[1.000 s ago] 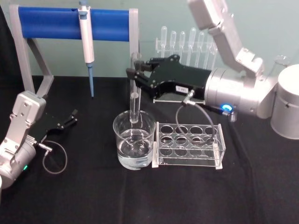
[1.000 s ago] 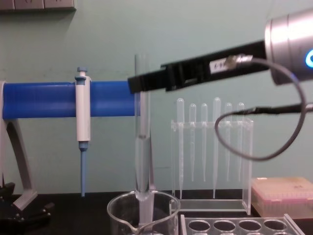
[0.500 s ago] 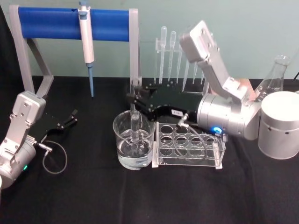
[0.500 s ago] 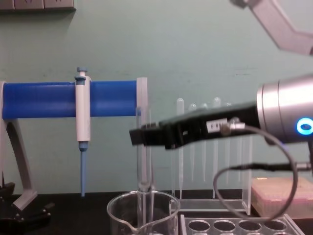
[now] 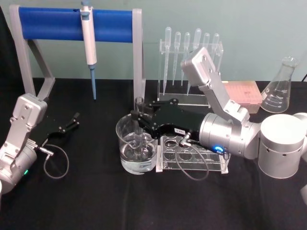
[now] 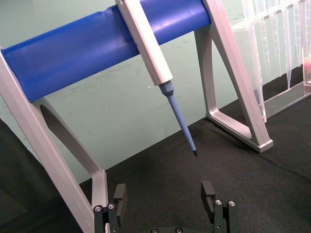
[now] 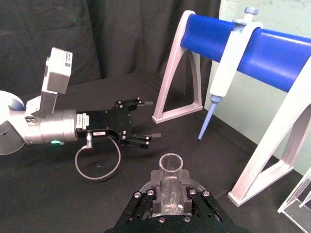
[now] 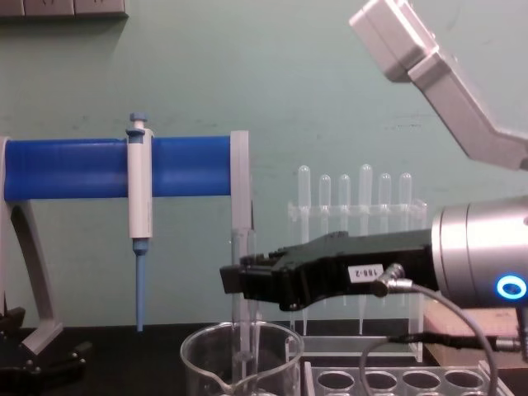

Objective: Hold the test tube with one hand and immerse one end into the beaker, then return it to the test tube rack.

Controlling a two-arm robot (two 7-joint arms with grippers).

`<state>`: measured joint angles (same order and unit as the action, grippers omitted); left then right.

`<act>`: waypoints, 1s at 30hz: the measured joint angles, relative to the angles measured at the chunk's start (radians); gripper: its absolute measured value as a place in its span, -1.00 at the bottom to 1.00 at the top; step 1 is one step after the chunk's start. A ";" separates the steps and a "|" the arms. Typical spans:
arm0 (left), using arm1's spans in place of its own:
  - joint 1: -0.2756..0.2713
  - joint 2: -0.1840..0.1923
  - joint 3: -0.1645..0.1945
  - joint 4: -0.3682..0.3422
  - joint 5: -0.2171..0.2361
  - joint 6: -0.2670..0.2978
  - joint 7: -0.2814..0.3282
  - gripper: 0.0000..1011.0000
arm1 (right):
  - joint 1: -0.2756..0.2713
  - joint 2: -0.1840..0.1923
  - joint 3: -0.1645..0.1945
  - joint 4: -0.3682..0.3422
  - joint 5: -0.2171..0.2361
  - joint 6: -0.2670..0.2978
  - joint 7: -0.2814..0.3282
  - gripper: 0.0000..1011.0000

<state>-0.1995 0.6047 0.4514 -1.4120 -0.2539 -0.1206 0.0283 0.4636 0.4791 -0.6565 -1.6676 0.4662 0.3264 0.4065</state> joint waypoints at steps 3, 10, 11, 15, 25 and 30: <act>0.000 0.000 0.000 0.000 0.000 0.000 0.000 0.98 | -0.012 -0.007 0.005 0.011 -0.011 -0.012 0.004 -0.56; 0.000 0.000 0.000 0.000 0.000 0.000 0.000 0.98 | -0.026 -0.014 0.015 0.025 -0.030 -0.025 0.017 -0.56; 0.000 0.000 0.000 0.000 0.000 0.000 0.000 0.98 | -0.028 -0.015 0.016 0.026 -0.032 -0.026 0.018 -0.56; 0.000 0.000 0.000 0.000 0.000 0.000 0.000 0.98 | -0.035 -0.018 0.021 0.032 -0.043 -0.030 0.025 -0.56; 0.000 0.000 0.000 0.000 0.000 0.000 0.000 0.98 | -0.044 -0.025 0.033 0.038 -0.041 -0.033 0.039 -0.56; 0.000 0.000 0.000 0.000 0.000 0.000 0.000 0.98 | -0.043 -0.024 0.031 0.038 -0.042 -0.033 0.039 -0.56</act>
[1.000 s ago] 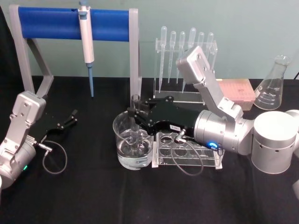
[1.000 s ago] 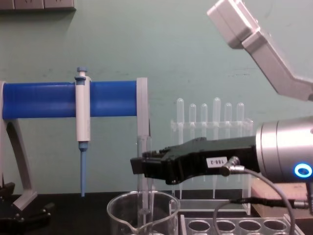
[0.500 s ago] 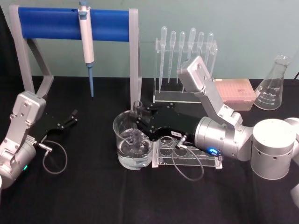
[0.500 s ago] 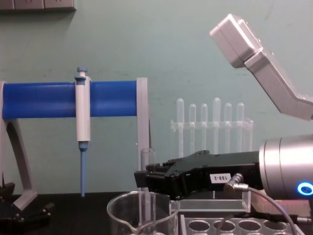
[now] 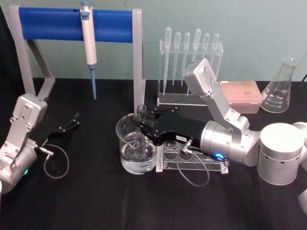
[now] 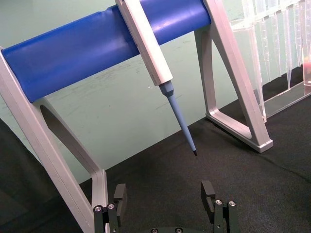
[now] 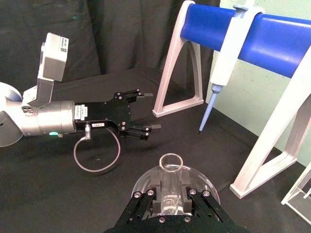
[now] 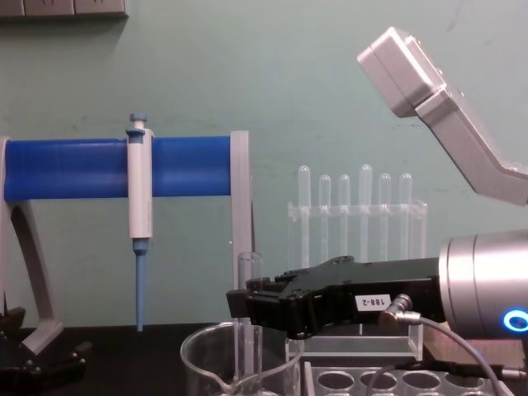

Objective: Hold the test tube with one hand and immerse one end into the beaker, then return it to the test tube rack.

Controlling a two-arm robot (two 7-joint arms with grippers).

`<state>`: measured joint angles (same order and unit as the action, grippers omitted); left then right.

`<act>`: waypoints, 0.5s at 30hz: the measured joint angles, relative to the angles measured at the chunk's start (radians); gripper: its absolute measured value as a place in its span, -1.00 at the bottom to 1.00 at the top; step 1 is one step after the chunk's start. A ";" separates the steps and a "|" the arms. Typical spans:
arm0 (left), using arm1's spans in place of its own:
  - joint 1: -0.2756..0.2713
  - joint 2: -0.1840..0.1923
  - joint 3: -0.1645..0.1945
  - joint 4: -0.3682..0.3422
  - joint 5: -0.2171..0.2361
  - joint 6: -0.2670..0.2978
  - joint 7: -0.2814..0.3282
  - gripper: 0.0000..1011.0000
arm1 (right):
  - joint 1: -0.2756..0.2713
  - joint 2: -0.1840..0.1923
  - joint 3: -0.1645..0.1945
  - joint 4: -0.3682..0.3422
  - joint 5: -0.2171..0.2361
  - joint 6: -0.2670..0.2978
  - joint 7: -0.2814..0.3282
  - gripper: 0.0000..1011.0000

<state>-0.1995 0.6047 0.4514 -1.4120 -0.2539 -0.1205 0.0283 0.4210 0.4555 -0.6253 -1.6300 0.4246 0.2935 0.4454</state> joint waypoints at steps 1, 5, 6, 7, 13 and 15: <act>0.000 0.000 0.000 0.000 0.000 0.000 0.000 0.98 | 0.000 0.000 0.000 0.000 0.000 0.000 0.000 -0.56; 0.000 0.000 0.000 0.000 0.000 0.000 0.000 0.98 | 0.001 0.001 -0.001 -0.001 0.000 0.000 -0.001 -0.56; 0.000 0.000 0.000 0.000 0.000 0.000 0.000 0.98 | 0.001 0.001 -0.001 -0.001 0.000 0.000 -0.002 -0.56; 0.000 0.000 0.000 0.000 0.000 0.000 0.000 0.98 | 0.001 0.001 -0.001 -0.001 0.000 0.000 -0.002 -0.56; 0.000 0.000 0.000 0.000 0.000 0.000 0.000 0.98 | 0.001 0.001 -0.002 -0.001 0.000 0.001 -0.003 -0.56; 0.000 0.000 0.000 0.000 0.000 0.000 0.000 0.98 | 0.002 0.001 -0.002 -0.002 -0.001 0.001 -0.003 -0.56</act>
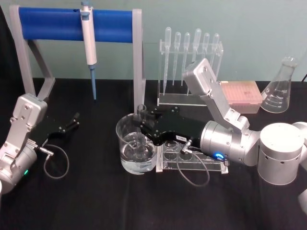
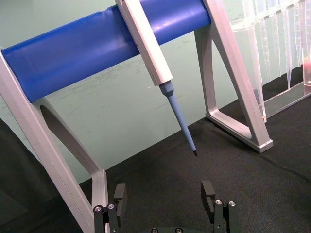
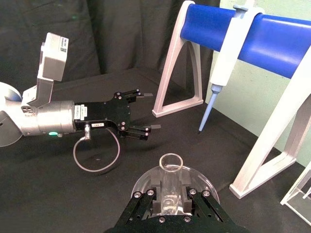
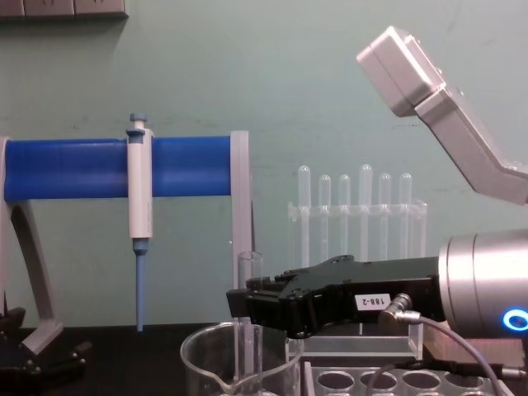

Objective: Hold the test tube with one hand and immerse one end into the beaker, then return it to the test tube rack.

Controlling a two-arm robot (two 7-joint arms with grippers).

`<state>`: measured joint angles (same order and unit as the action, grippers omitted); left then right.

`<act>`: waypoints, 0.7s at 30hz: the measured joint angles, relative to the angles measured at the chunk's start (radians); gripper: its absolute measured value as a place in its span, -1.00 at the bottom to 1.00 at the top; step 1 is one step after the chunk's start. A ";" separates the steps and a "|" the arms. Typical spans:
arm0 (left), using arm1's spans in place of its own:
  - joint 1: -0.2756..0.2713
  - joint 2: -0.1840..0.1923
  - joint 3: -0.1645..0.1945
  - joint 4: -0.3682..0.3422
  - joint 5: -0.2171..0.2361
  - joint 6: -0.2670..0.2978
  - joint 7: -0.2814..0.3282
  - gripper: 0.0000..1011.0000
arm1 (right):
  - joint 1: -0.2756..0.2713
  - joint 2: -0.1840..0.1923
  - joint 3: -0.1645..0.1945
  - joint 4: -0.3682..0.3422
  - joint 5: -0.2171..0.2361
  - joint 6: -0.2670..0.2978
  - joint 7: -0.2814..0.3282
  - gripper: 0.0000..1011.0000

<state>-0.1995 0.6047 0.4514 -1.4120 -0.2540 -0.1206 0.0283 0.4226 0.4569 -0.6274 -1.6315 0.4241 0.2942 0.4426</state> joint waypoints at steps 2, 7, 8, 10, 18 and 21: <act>0.000 0.000 0.000 0.000 0.000 0.000 0.000 0.98 | 0.000 0.000 0.000 0.000 0.000 0.000 0.000 -0.56; 0.000 0.000 0.000 0.000 0.000 0.000 0.000 0.98 | 0.001 0.001 -0.001 0.000 0.000 0.000 -0.001 -0.56; 0.000 0.000 0.000 0.000 0.000 0.000 0.000 0.98 | 0.001 0.001 -0.001 0.000 0.000 0.000 -0.001 -0.56; 0.000 0.000 0.000 0.000 0.000 0.000 0.000 0.98 | 0.001 0.001 -0.001 0.000 0.000 0.000 -0.001 -0.56; 0.000 0.000 0.000 0.000 0.000 0.000 0.000 0.98 | 0.001 0.001 -0.001 0.000 0.000 0.000 -0.001 -0.56; 0.000 0.000 0.000 0.000 0.000 0.000 0.000 0.98 | 0.001 0.001 -0.001 0.000 0.000 0.000 -0.002 -0.56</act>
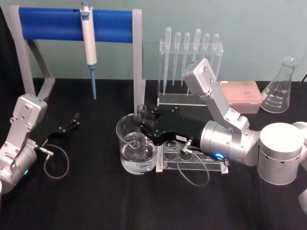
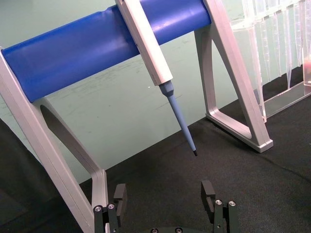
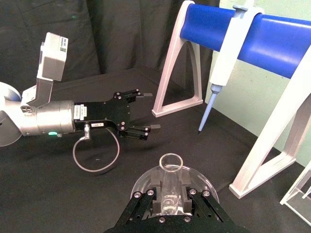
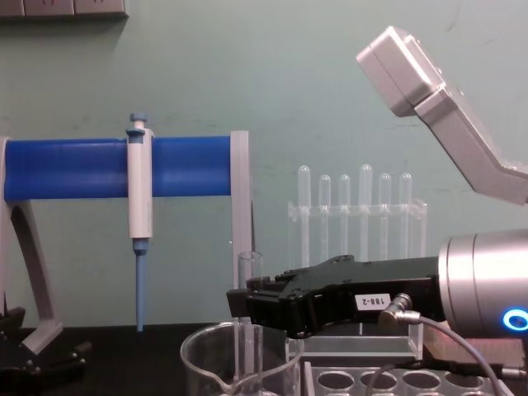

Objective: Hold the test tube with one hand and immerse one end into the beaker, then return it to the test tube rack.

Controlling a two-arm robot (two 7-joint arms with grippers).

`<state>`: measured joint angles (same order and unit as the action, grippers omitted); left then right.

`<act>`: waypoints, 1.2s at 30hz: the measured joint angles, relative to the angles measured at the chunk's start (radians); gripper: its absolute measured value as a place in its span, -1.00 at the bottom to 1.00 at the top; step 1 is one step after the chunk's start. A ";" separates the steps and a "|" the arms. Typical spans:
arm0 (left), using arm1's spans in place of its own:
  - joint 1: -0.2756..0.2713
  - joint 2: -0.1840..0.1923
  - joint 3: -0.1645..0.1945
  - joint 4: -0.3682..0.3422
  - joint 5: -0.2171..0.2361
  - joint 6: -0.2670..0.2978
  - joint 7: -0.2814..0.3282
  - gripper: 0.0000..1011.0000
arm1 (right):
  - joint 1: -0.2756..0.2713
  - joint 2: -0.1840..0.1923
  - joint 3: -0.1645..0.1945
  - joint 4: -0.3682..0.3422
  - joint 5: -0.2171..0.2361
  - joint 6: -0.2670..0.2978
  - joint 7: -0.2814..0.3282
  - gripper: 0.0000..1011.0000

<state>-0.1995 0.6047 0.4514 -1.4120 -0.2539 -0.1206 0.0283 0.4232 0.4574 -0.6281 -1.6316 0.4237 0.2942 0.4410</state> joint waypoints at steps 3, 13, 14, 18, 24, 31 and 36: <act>0.000 0.000 0.000 0.000 0.000 0.000 0.000 0.98 | 0.000 0.000 0.000 0.000 0.000 0.000 0.000 -0.56; 0.000 0.000 0.000 0.000 0.000 0.000 0.000 0.98 | 0.000 0.000 0.000 0.000 0.000 0.000 0.000 -0.56; 0.000 0.000 0.000 0.000 0.000 0.000 0.000 0.98 | 0.000 0.000 0.000 0.000 0.000 0.000 0.000 -0.56; 0.000 0.000 0.000 0.000 0.000 0.000 0.000 0.98 | 0.000 0.000 0.000 0.000 0.000 0.000 0.000 -0.56; 0.000 0.000 0.000 0.000 0.000 0.000 0.000 0.98 | 0.000 0.000 0.000 0.000 0.000 0.000 0.000 -0.56; 0.000 0.000 0.000 0.000 0.000 0.000 0.000 0.98 | 0.000 0.000 0.000 0.000 0.000 0.000 0.000 -0.56; 0.000 0.000 0.000 0.000 0.000 0.000 0.000 0.98 | 0.000 0.000 0.000 0.000 0.000 0.000 0.000 -0.56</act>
<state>-0.1995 0.6047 0.4514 -1.4120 -0.2539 -0.1206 0.0283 0.4232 0.4574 -0.6282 -1.6316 0.4237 0.2942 0.4410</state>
